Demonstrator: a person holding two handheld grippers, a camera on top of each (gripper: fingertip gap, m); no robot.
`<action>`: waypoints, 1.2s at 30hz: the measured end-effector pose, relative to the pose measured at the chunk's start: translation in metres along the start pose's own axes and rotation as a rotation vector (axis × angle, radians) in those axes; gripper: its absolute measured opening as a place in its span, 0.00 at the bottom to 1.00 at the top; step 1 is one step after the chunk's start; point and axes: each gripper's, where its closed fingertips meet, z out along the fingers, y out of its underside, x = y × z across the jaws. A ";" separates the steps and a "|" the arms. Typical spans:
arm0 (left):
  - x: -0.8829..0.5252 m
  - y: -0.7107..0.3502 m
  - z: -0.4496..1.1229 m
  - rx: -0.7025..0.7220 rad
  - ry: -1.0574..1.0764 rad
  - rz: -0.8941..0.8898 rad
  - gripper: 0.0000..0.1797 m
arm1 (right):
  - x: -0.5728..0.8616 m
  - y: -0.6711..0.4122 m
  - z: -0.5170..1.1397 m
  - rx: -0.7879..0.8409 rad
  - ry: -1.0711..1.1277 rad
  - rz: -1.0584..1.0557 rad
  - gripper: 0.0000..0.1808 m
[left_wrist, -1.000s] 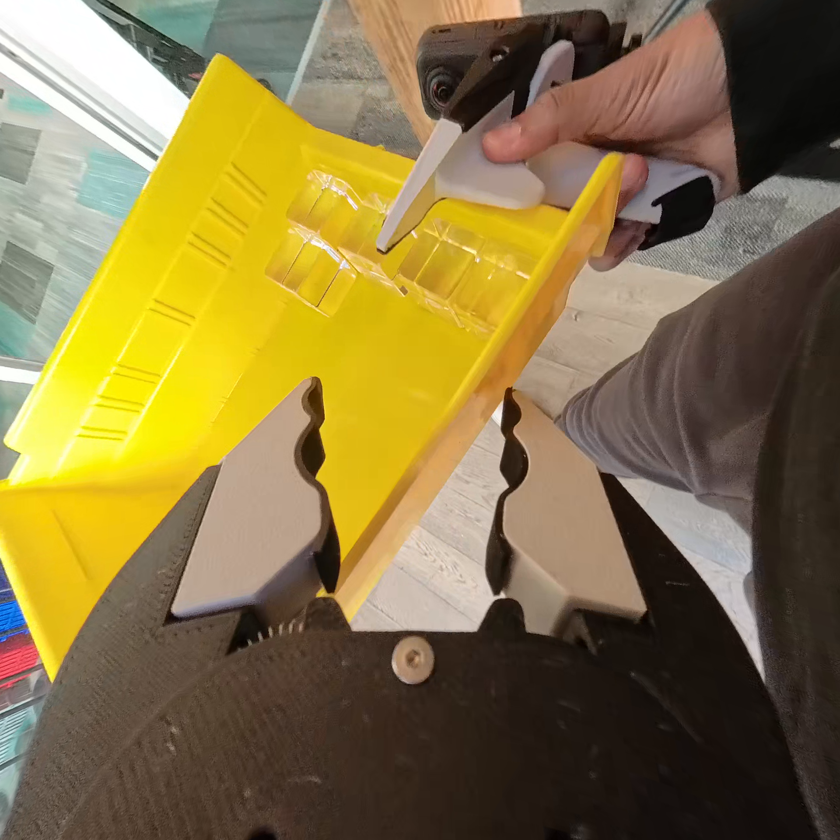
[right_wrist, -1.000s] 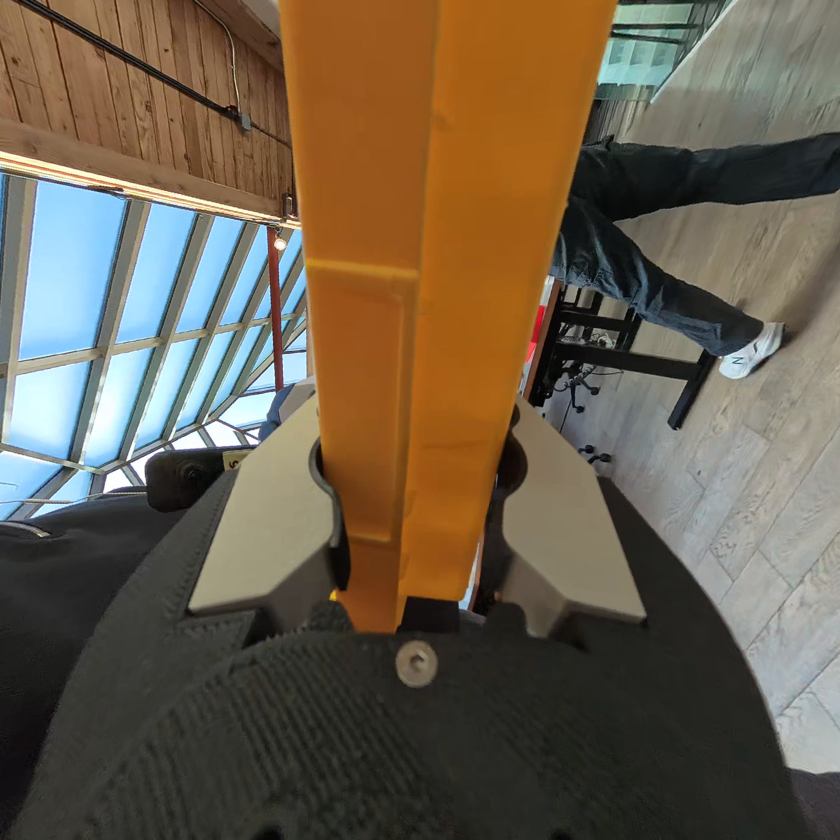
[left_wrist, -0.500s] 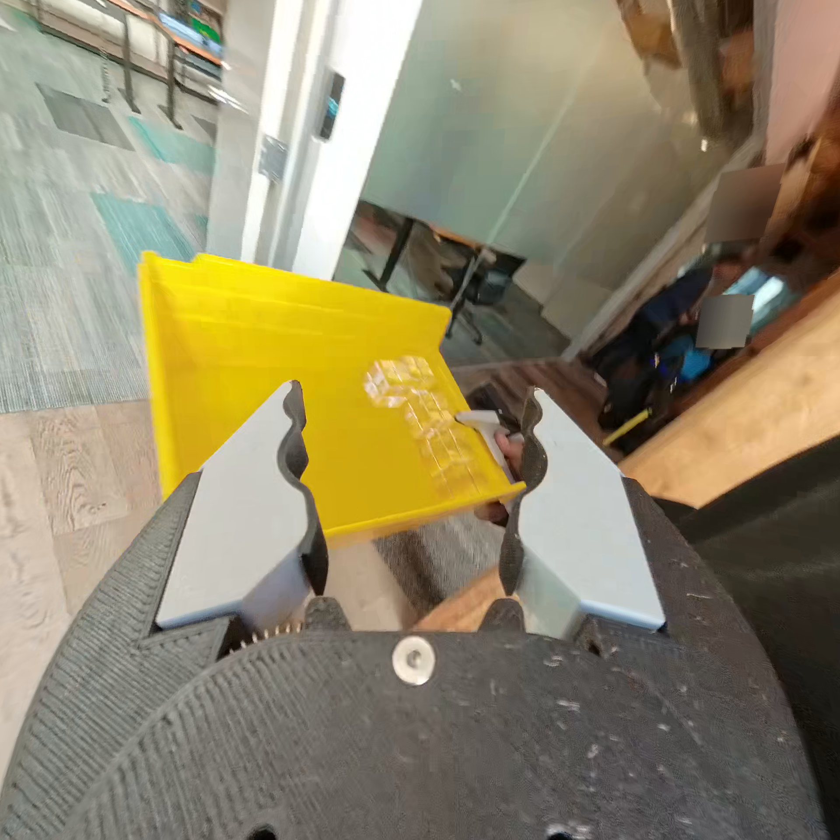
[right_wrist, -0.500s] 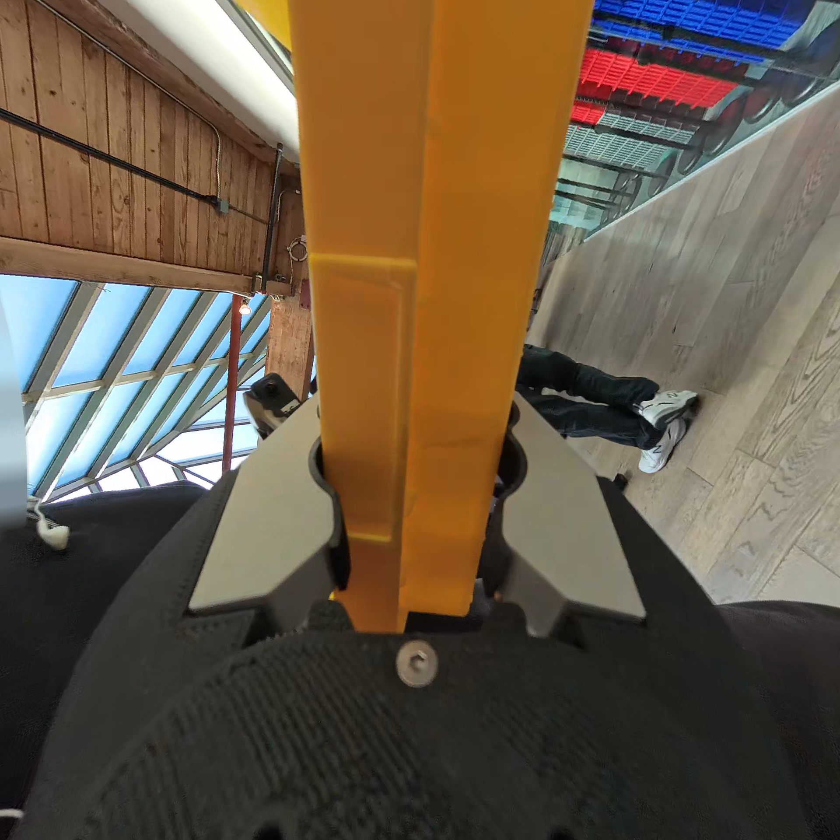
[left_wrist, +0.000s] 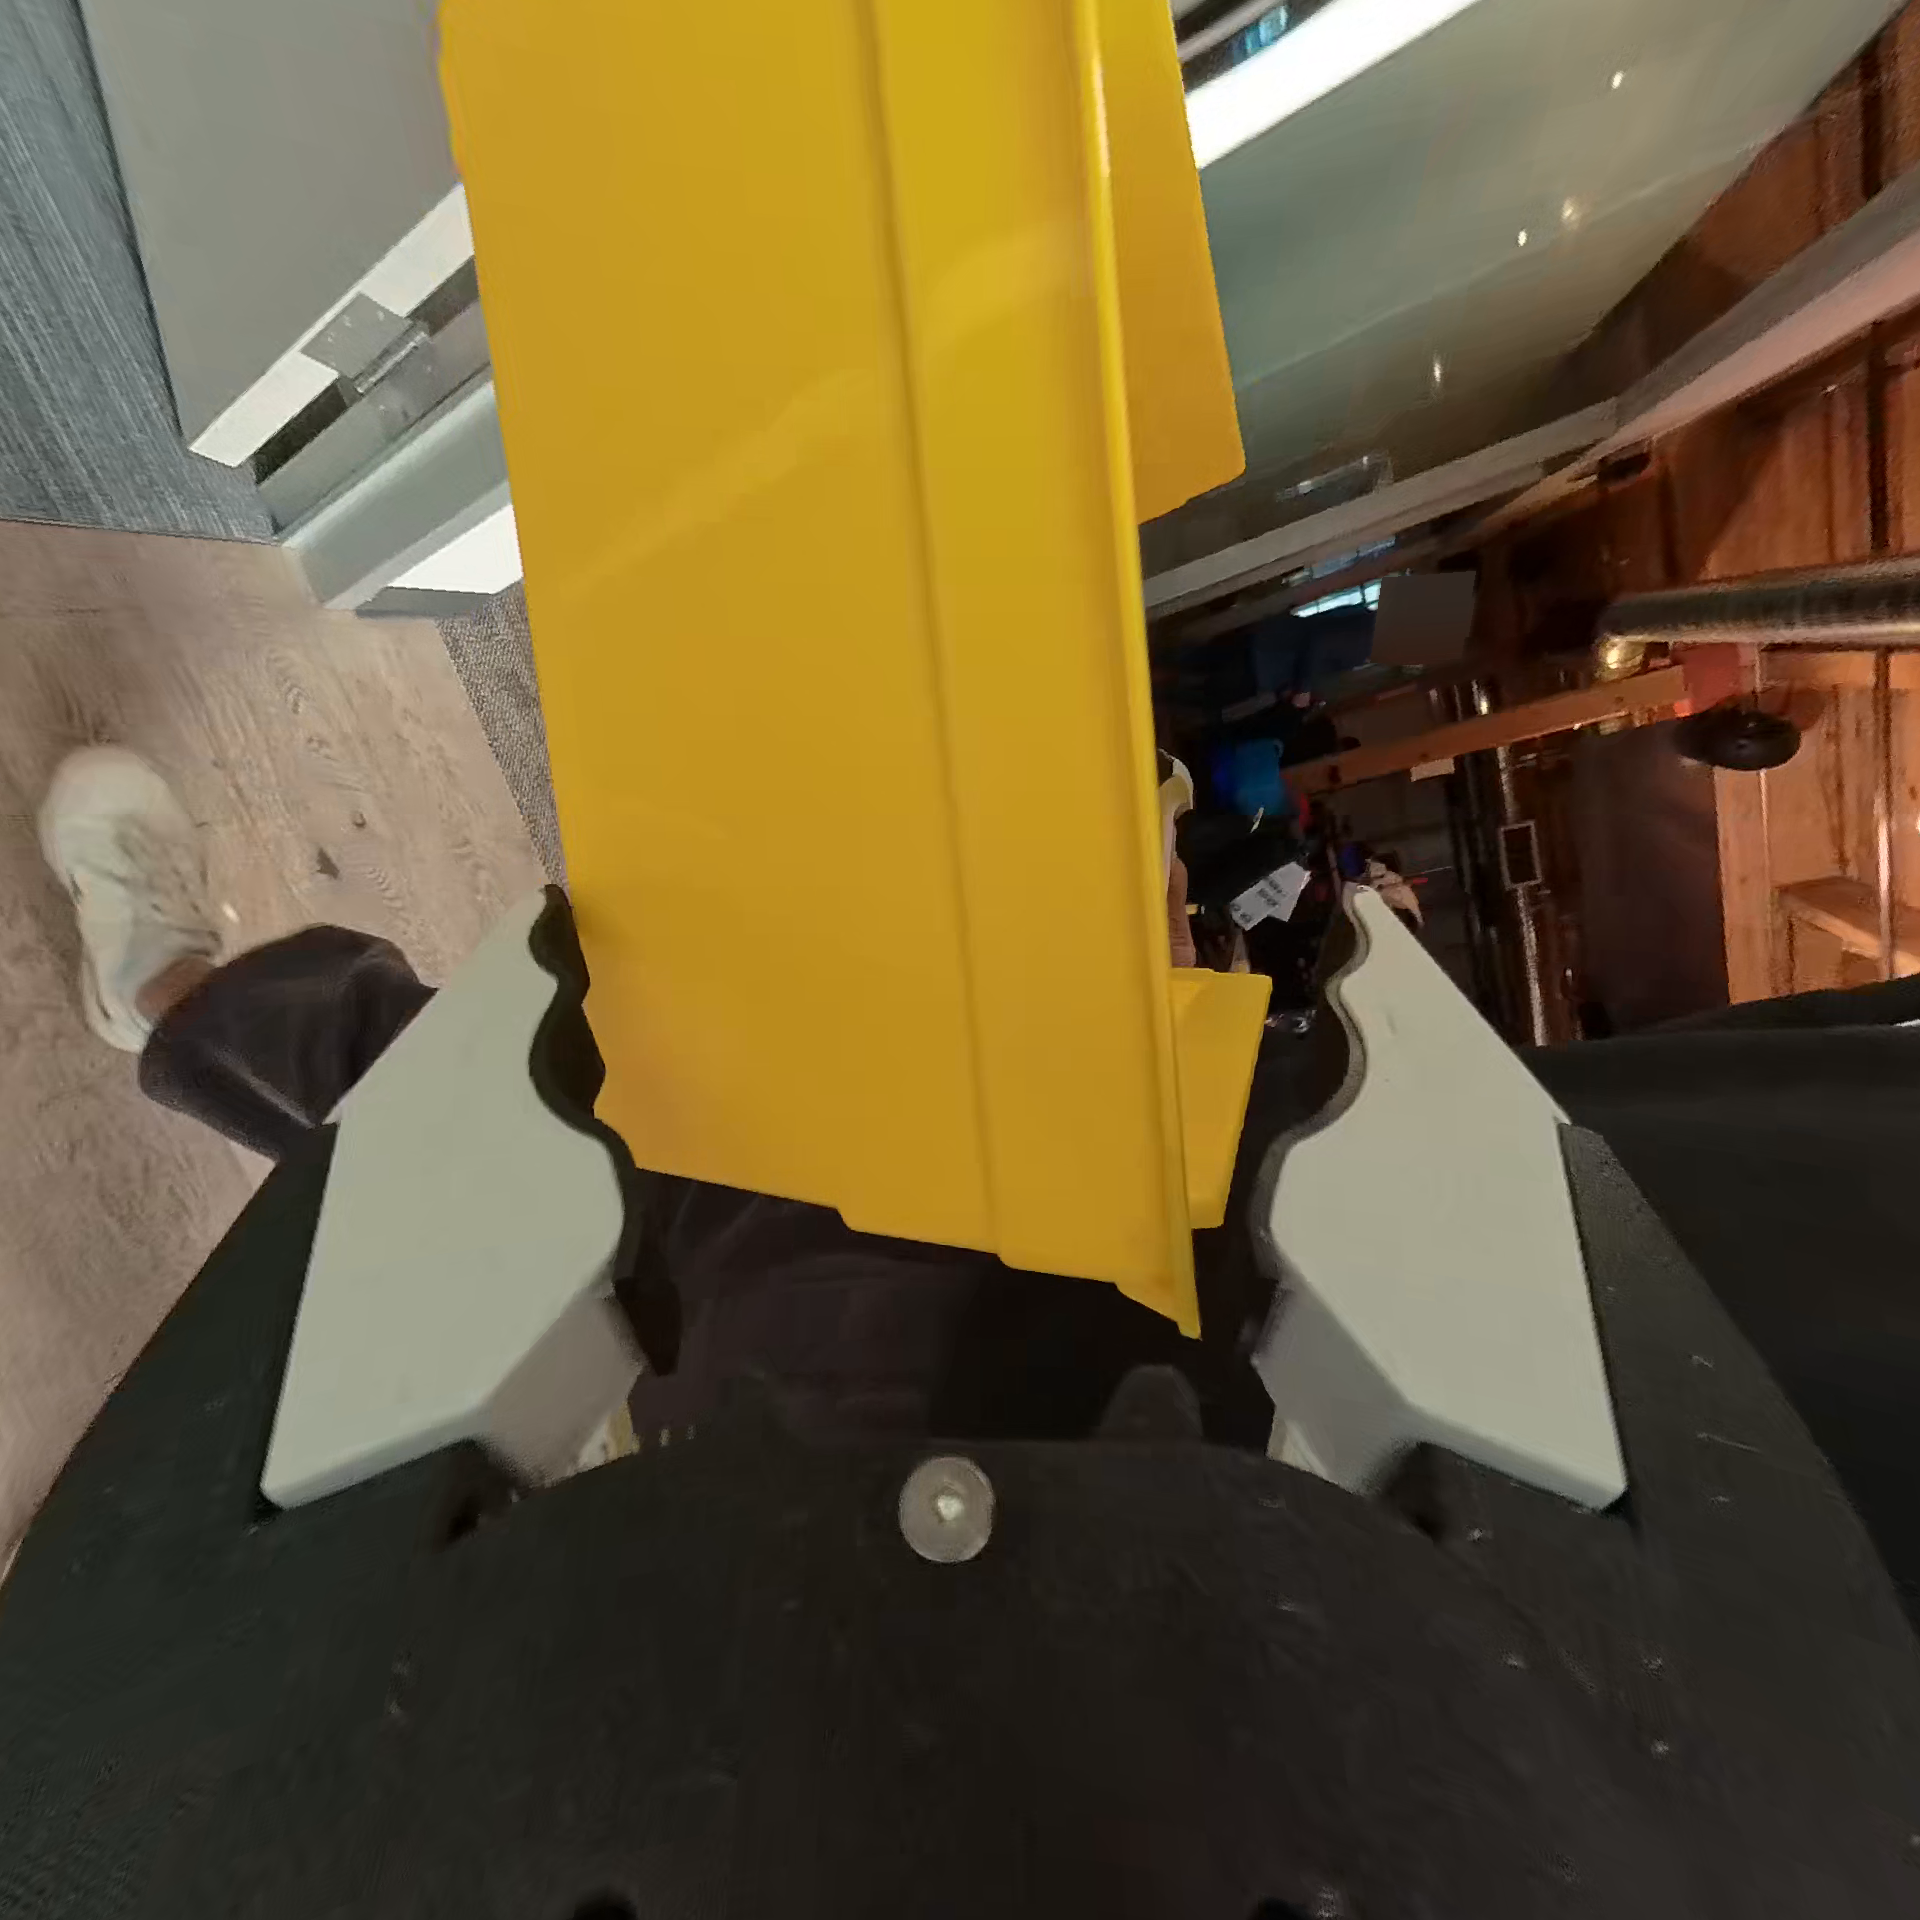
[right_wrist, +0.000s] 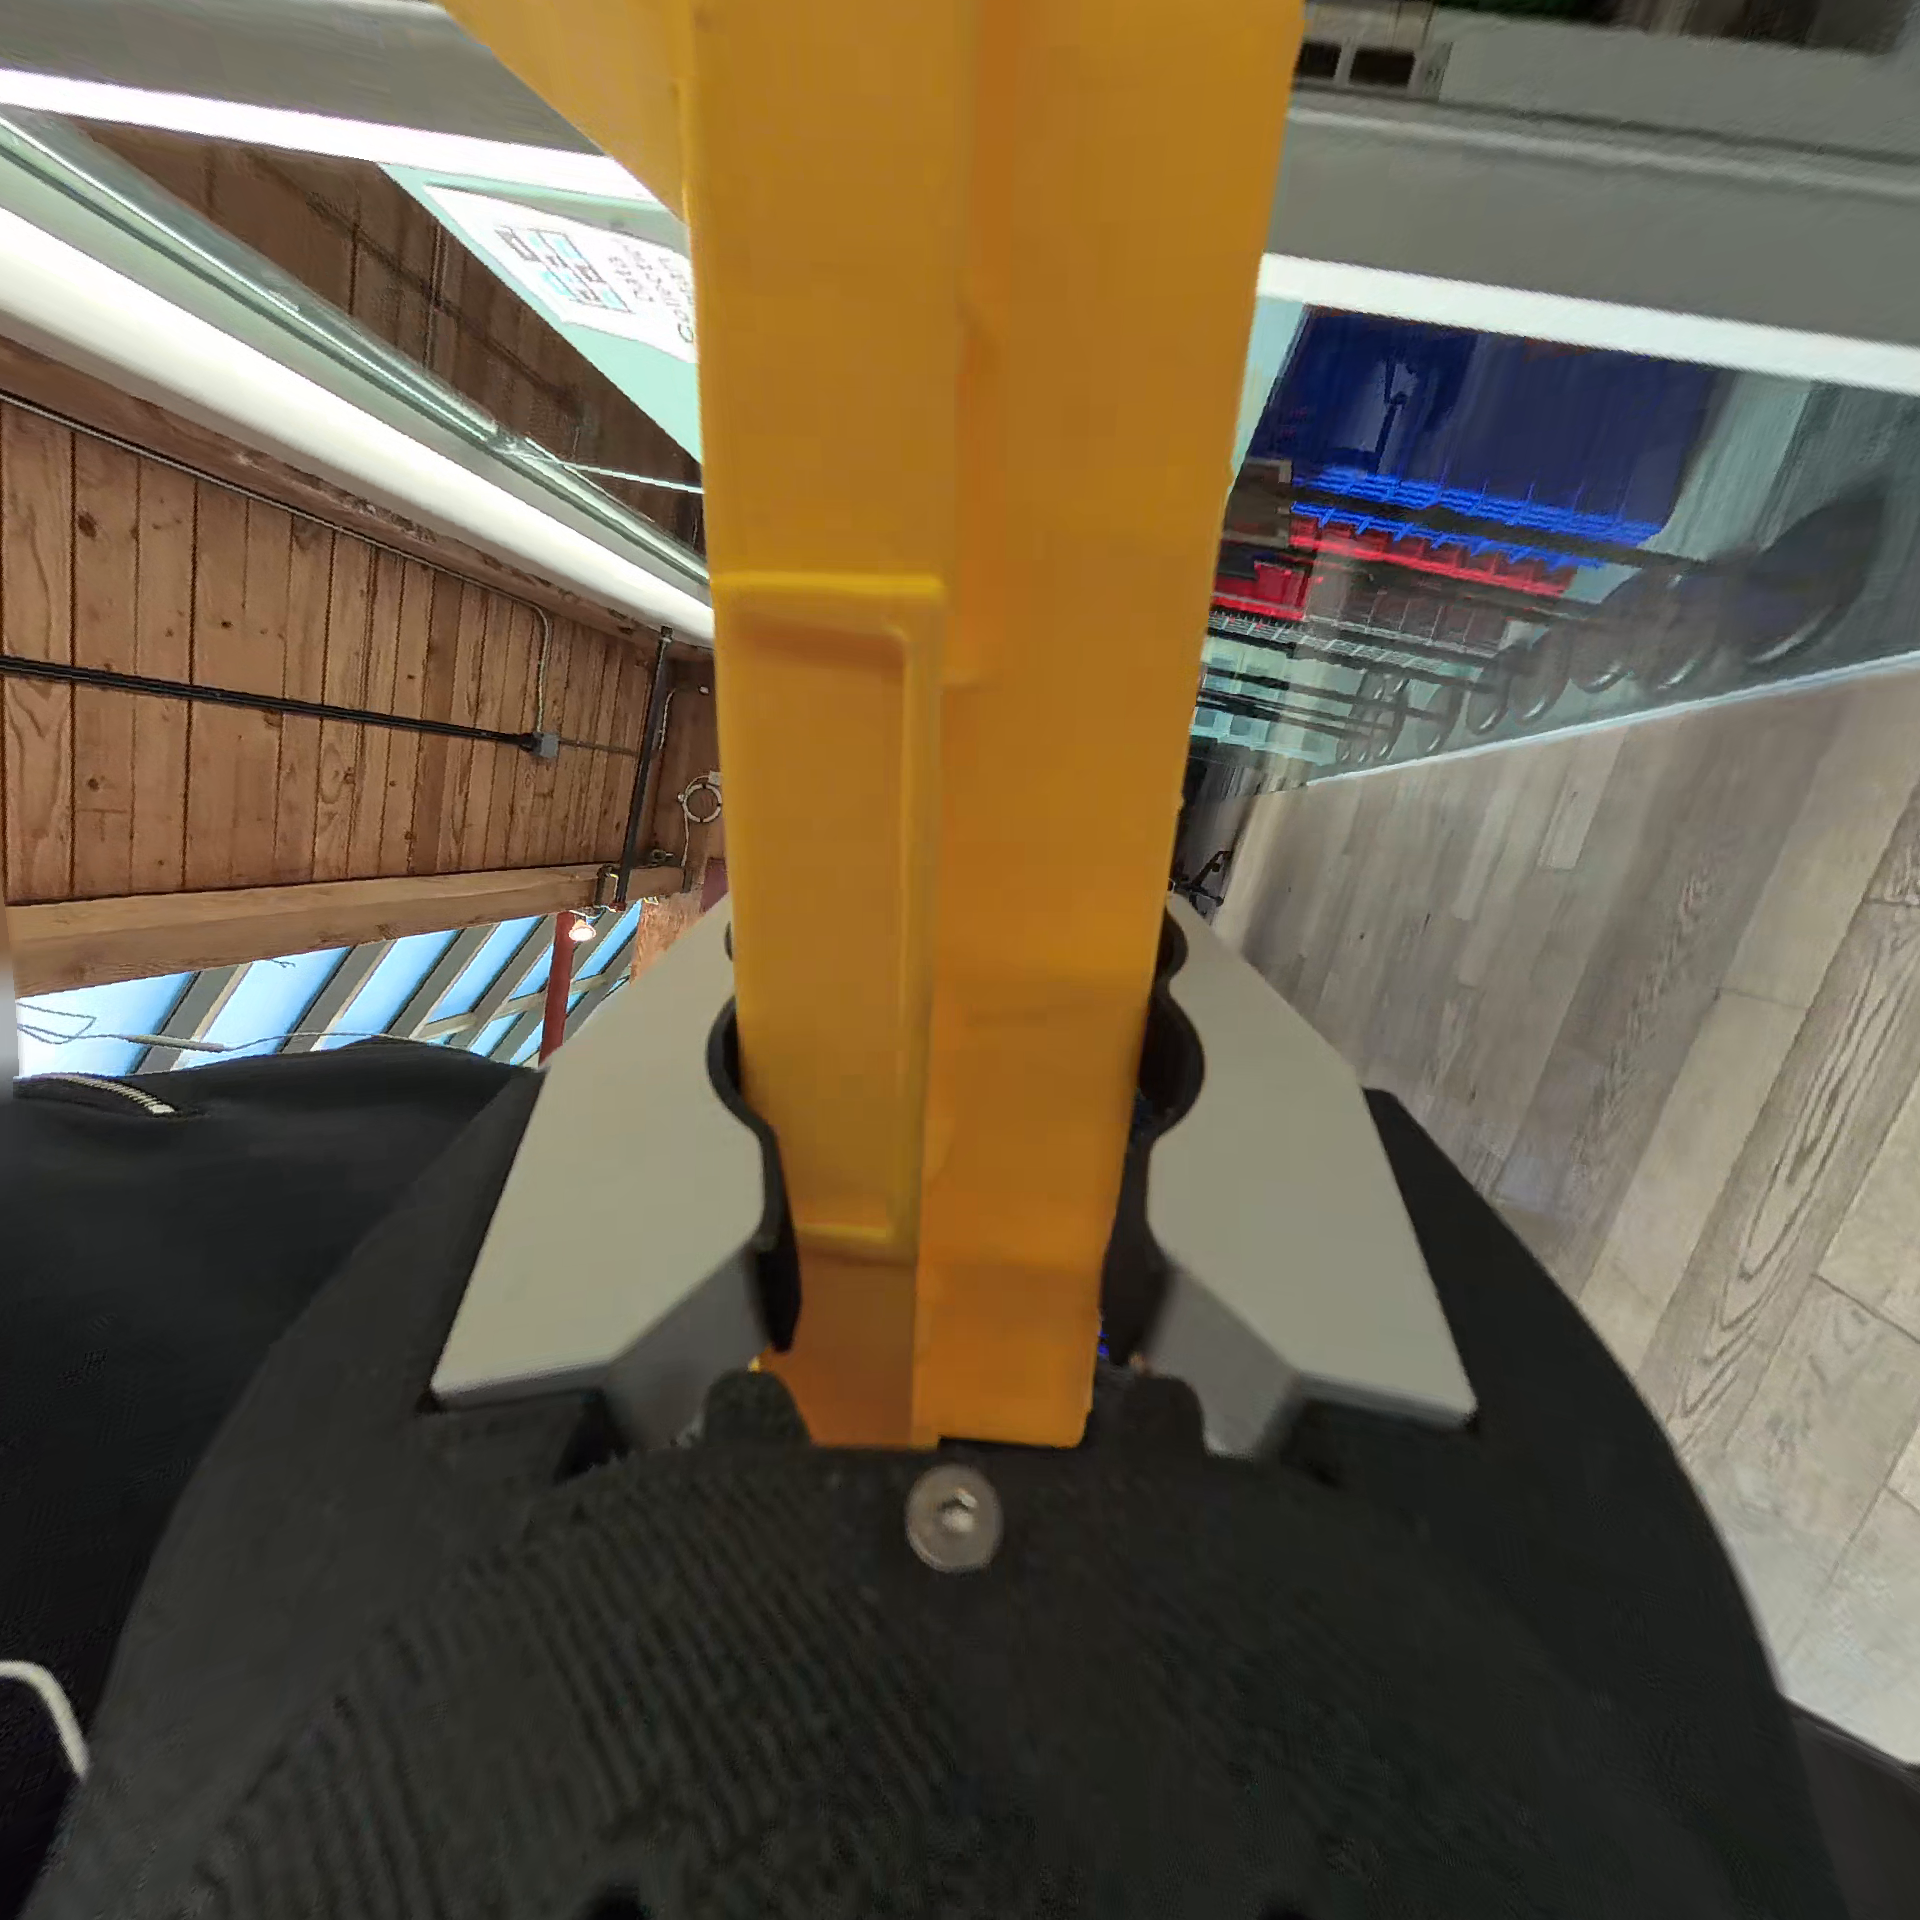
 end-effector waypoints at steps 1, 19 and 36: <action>-0.019 -0.038 0.016 0.014 0.024 -0.044 0.75 | 0.015 -0.040 0.013 -0.005 -0.003 -0.011 0.39; -0.271 -0.701 0.227 0.267 -0.081 -0.031 0.72 | 0.176 -0.714 0.331 -0.291 0.087 -0.074 0.39; -0.589 -1.383 0.220 0.087 -0.283 0.019 0.73 | 0.407 -1.238 0.807 -0.257 -0.026 -0.046 0.39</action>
